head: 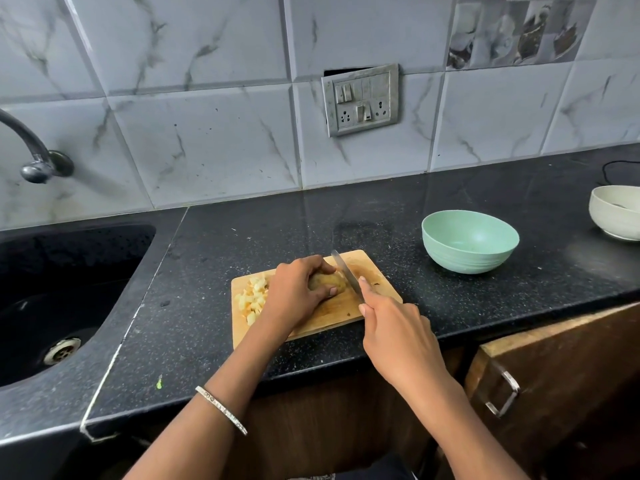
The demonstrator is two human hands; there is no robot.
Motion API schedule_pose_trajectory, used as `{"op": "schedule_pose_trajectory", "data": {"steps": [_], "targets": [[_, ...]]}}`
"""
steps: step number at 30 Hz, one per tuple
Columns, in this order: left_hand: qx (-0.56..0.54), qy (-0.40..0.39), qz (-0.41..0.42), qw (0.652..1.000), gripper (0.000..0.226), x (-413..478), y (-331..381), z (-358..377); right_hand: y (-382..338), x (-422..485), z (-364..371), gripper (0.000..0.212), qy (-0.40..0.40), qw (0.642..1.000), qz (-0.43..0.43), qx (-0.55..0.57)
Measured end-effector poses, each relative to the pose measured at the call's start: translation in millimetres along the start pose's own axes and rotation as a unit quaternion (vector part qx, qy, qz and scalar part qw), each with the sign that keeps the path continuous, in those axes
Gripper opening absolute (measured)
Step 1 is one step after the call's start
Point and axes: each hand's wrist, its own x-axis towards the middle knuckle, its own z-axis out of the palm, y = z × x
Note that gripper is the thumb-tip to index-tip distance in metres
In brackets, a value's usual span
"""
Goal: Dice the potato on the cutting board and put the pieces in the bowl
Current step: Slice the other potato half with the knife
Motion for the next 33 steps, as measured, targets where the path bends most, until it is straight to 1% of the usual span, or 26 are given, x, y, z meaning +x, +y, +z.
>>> {"op": "schedule_pose_trajectory", "data": {"steps": [5,11,14,17,19,22,26,29,33], "targets": [[0.005,-0.007,0.006,1.0,0.031,-0.6,1.1,-1.3,1.3,2.0,5.0,0.053,-0.005,1.0,-0.007,0.008],[0.044,-0.06,0.014,0.997,0.05,7.7,6.4,-12.0,2.5,0.9,2.8,0.052,-0.001,1.0,-0.014,0.01],[0.059,-0.069,0.026,0.996,0.052,11.6,6.2,-13.0,5.1,3.4,3.5,0.053,0.004,1.0,-0.018,0.015],[0.063,-0.078,0.035,0.994,0.055,13.8,6.3,-13.3,7.3,6.6,4.5,0.052,-0.005,0.999,-0.028,0.026],[0.066,-0.095,0.056,0.992,0.058,14.8,9.0,-14.2,9.3,9.4,2.3,0.05,-0.014,0.999,-0.028,0.035],[0.105,-0.159,0.103,0.976,0.06,19.0,15.8,-18.3,13.2,12.6,-3.6,0.049,-0.03,0.999,-0.023,0.032],[0.174,-0.247,0.174,0.937,0.045,35.4,22.3,-23.2,14.5,12.4,-5.0,0.049,-0.033,0.999,-0.026,0.032],[0.185,-0.282,0.198,0.921,0.041,46.1,21.7,-23.0,14.1,11.6,-1.3,0.05,-0.033,0.999,-0.025,0.035],[0.187,-0.302,0.221,0.908,0.047,50.0,20.9,-21.8,15.8,10.8,0.1,0.05,-0.034,0.998,-0.025,0.038]]}}
